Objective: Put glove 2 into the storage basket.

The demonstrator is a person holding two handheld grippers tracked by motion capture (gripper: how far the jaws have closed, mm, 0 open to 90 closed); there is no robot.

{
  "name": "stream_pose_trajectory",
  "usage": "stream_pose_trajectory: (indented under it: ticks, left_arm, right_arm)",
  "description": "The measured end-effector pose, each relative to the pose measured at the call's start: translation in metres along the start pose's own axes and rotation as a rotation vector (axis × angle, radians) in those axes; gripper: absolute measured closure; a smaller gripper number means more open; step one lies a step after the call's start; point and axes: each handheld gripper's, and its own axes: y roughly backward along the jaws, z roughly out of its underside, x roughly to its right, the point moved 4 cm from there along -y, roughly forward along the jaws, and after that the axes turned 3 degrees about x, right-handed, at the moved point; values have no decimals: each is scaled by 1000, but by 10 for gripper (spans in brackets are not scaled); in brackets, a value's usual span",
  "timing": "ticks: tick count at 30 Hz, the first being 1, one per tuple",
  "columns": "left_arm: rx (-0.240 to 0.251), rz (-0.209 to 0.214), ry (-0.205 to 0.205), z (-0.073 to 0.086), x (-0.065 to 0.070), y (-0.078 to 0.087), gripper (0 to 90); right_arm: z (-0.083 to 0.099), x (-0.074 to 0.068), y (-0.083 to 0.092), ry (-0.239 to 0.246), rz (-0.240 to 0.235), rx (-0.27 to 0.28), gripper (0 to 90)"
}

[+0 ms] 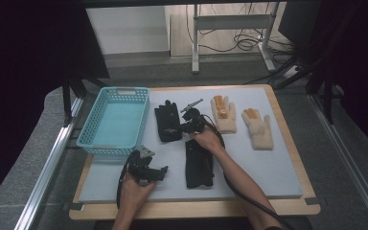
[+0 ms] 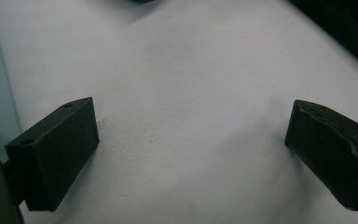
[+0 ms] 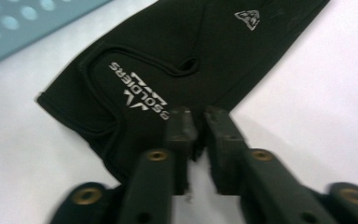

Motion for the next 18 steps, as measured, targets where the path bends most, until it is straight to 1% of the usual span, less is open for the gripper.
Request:
stream_pose_trajectory:
  ticks: [1, 2, 3, 4, 5, 6, 7, 8, 9, 10, 11, 12, 14, 16, 18]
  left_arm:
    - [0, 0, 0, 0, 0, 0, 30]
    - [5, 0, 5, 0, 0, 0, 30]
    - [5, 0, 5, 0, 0, 0, 30]
    - [4, 0, 5, 0, 0, 0, 29]
    - [4, 0, 5, 0, 0, 0, 29]
    - [2, -1, 3, 0, 0, 0, 29]
    - [0, 0, -1, 0, 0, 0, 29]
    - [0, 0, 0, 0, 0, 0, 30]
    - [1, -1, 1, 0, 0, 0, 29]
    - [2, -1, 2, 0, 0, 0, 30]
    - [2, -2, 3, 0, 0, 0, 29]
    - [3, -1, 3, 0, 0, 0, 29]
    - [3, -1, 4, 0, 0, 0, 29]
    - [3, -1, 5, 0, 0, 0, 30]
    - [4, 0, 5, 0, 0, 0, 30]
  right_arm:
    - [0, 0, 0, 0, 0, 0, 824]
    - [1, -3, 3, 11, -7, -17, 836]
    - [1, -3, 3, 11, -7, -17, 836]
    - [4, -11, 9, 29, -26, -36, 837]
    - [4, -11, 9, 29, -26, -36, 837]
    - [6, -15, 11, 43, -33, -37, 837]
    - [9, -22, 14, 64, -52, -41, 836]
    - [13, -32, 19, 78, -76, -44, 822]
    - [13, -34, 21, 79, -76, -36, 795]
    - [12, -35, 24, 78, -71, -19, 741]
    - [9, -34, 25, 63, -66, 2, 695]
    - [5, -32, 26, 55, -57, 21, 677]
    - [-2, -26, 25, 48, -36, 35, 649]
    - [-9, -21, 20, 58, -17, 47, 614]
    - [-14, -18, 14, 47, -14, 62, 577]
